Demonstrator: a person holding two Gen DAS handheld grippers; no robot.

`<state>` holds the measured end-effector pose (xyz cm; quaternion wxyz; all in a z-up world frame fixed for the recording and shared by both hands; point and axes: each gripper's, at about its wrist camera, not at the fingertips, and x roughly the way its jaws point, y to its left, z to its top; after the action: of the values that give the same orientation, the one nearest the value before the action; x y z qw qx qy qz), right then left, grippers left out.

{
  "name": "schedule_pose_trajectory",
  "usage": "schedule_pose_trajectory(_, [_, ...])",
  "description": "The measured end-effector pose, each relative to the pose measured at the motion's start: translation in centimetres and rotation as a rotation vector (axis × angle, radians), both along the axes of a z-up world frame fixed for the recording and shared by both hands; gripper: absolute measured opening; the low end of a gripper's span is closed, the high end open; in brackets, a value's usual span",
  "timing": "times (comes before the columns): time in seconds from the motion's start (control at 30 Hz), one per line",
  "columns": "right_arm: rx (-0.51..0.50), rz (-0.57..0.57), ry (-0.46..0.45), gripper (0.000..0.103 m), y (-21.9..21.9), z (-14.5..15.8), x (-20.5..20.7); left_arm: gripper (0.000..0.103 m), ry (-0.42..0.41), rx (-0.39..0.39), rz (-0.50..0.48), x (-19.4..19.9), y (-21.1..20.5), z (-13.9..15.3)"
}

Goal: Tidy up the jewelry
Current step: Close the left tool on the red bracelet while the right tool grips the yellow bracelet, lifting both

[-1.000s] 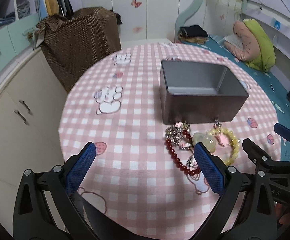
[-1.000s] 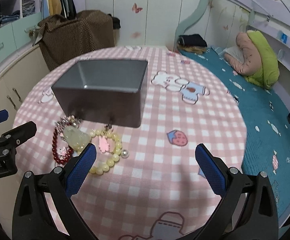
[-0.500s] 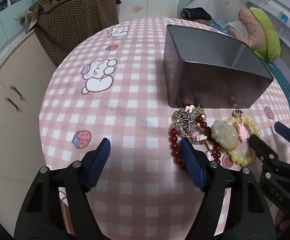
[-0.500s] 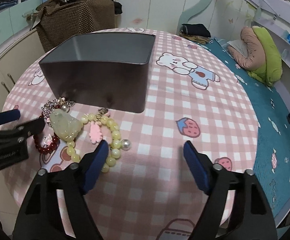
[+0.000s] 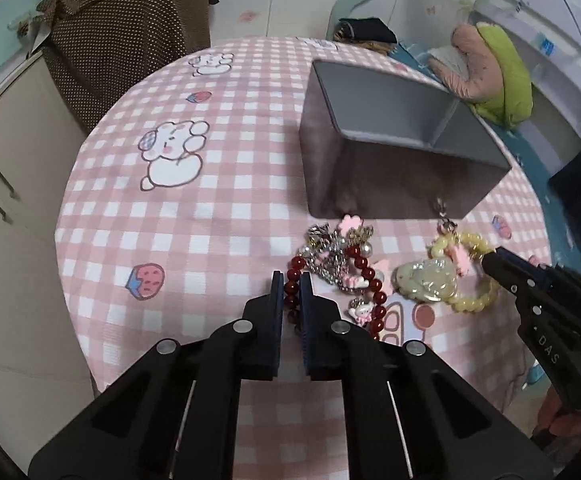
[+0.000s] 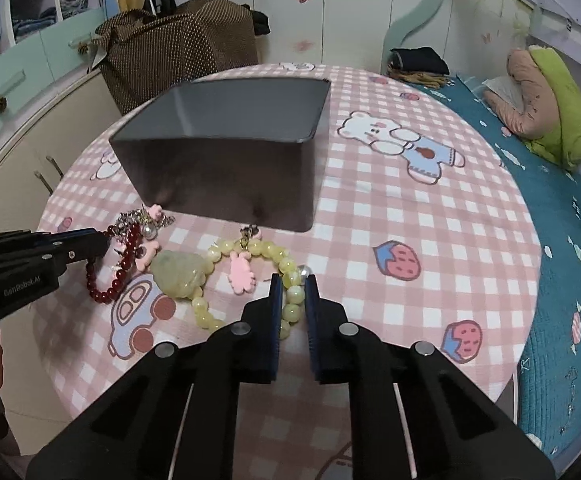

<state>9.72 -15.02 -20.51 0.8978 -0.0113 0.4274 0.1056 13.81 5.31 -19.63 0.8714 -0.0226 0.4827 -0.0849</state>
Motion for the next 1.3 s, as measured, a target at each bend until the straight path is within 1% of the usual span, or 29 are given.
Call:
schedule_pose_trajectory(0.07, [0.012,0.004,-0.015,0.010,-0.1,0.6,-0.2,0.008,-0.012,-0.038,-0.006,-0.1,0.2,0.7])
schedule_pose_trajectory(0.37, [0.024,0.022,-0.091,0.009,0.1,3.0,-0.5,0.008,-0.104,-0.122,-0.040,-1.1,0.1,4.5])
schedule_pose_trajectory(0.67, [0.021,0.020,-0.176,0.009,-0.1,5.6,-0.7,0.008,-0.219,-0.139,-0.089,-1.7,-0.8,8.1])
schedule_pose_trajectory(1.0, [0.042,0.017,-0.245,0.009,-0.9,7.9,-0.8,0.008,-0.266,-0.167,-0.093,-1.8,-0.6,9.8])
schedule_pose_trajectory(1.13, [0.040,0.015,-0.271,0.009,-0.9,8.7,-0.9,0.008,-0.296,-0.197,-0.105,-2.2,-0.3,11.3])
schedule_pose_trajectory(1.23, [0.045,0.012,-0.288,0.009,-1.2,9.1,-0.9,0.008,-0.332,-0.252,-0.131,-2.7,0.2,12.6])
schedule_pose_trajectory(1.27, [0.047,0.012,-0.283,0.009,-1.1,9.0,-0.8,0.008,-0.341,-0.259,-0.146,-2.7,0.2,12.7])
schedule_pose_trajectory(1.3, [0.047,0.014,-0.276,0.009,-1.1,8.8,-0.8,0.008,-0.326,-0.252,-0.154,-2.5,0.1,12.2])
